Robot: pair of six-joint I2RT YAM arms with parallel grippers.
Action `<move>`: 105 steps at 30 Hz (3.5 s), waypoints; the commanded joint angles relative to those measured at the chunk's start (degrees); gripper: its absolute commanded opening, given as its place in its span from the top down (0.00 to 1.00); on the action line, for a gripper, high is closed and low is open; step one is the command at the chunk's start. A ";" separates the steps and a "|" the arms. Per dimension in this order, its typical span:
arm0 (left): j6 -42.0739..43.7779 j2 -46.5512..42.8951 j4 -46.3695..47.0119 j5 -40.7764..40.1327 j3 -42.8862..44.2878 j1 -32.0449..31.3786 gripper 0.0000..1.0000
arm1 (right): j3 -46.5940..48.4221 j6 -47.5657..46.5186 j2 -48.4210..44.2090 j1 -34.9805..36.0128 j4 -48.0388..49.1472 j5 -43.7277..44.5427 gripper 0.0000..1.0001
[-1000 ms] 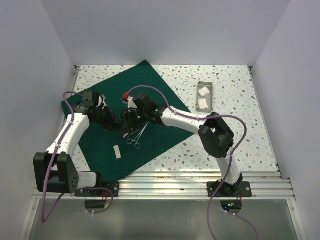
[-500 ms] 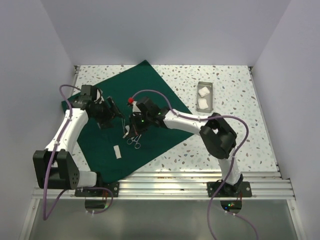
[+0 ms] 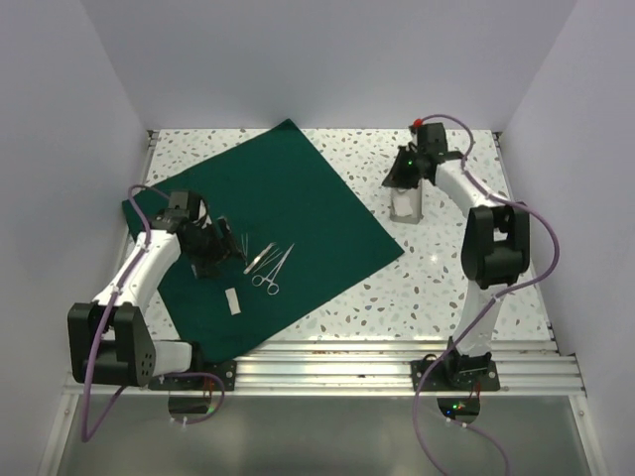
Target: Prepare the surgical pack
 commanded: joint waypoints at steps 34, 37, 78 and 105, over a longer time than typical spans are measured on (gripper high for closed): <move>-1.38 1.24 1.12 -4.88 0.67 -7.65 0.21 | 12.81 -3.87 10.83 -7.67 -0.73 -8.45 1.00; -1.29 1.42 1.39 -4.88 0.31 -7.65 0.21 | 11.32 -4.04 9.16 -7.67 -1.09 -6.17 1.00; -7.18 1.85 -4.06 -13.92 -5.93 -13.09 0.28 | 3.68 -2.90 -10.17 3.48 -15.49 -0.18 0.49; -12.28 11.00 3.06 -19.82 -11.02 -15.65 0.57 | -9.96 -3.43 -17.21 12.37 -12.86 -5.10 0.49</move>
